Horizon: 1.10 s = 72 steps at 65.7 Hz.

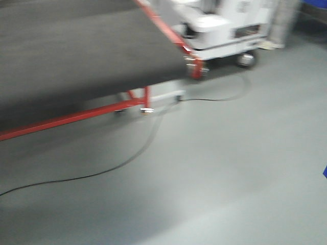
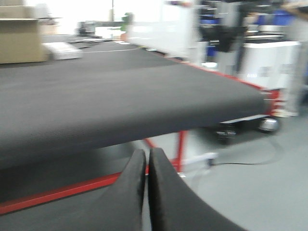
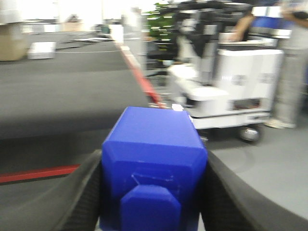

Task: Pour parts from conveyor to right shelf
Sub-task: 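Drive away from the conveyor holding the block in the right gripper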

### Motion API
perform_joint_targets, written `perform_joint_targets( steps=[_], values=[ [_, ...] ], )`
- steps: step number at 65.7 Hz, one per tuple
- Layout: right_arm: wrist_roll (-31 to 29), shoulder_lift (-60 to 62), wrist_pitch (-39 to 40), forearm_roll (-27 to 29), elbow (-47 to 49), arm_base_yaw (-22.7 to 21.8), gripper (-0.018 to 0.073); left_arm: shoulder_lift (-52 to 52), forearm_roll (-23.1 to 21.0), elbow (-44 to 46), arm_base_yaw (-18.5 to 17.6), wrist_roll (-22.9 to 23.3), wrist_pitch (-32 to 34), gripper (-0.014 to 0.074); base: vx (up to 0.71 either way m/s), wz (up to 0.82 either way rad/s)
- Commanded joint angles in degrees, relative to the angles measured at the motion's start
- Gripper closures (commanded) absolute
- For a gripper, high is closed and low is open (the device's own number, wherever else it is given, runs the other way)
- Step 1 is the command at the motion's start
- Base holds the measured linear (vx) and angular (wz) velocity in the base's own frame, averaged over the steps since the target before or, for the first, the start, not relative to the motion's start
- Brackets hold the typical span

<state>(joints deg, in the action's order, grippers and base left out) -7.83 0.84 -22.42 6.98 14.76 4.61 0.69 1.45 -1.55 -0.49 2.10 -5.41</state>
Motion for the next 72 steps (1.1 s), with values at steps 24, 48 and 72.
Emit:
perform_joint_targets(
  steps=[24, 48, 72],
  values=[
    [-0.6, -0.4, 4.6, 0.1, 1.6, -0.2, 0.0568, 0.7, -0.4, 1.1, -0.3, 0.4, 4.1, 0.0603, -0.23, -0.88],
    [-0.6, -0.4, 4.6, 0.1, 1.6, -0.2, 0.0568, 0.7, -0.4, 1.1, -0.3, 0.4, 4.1, 0.0603, -0.19, -0.73],
    [-0.6, -0.4, 4.6, 0.1, 1.6, -0.2, 0.0568, 0.7, -0.4, 1.1, -0.3, 0.4, 4.1, 0.0603, -0.13, -0.59]
  ],
)
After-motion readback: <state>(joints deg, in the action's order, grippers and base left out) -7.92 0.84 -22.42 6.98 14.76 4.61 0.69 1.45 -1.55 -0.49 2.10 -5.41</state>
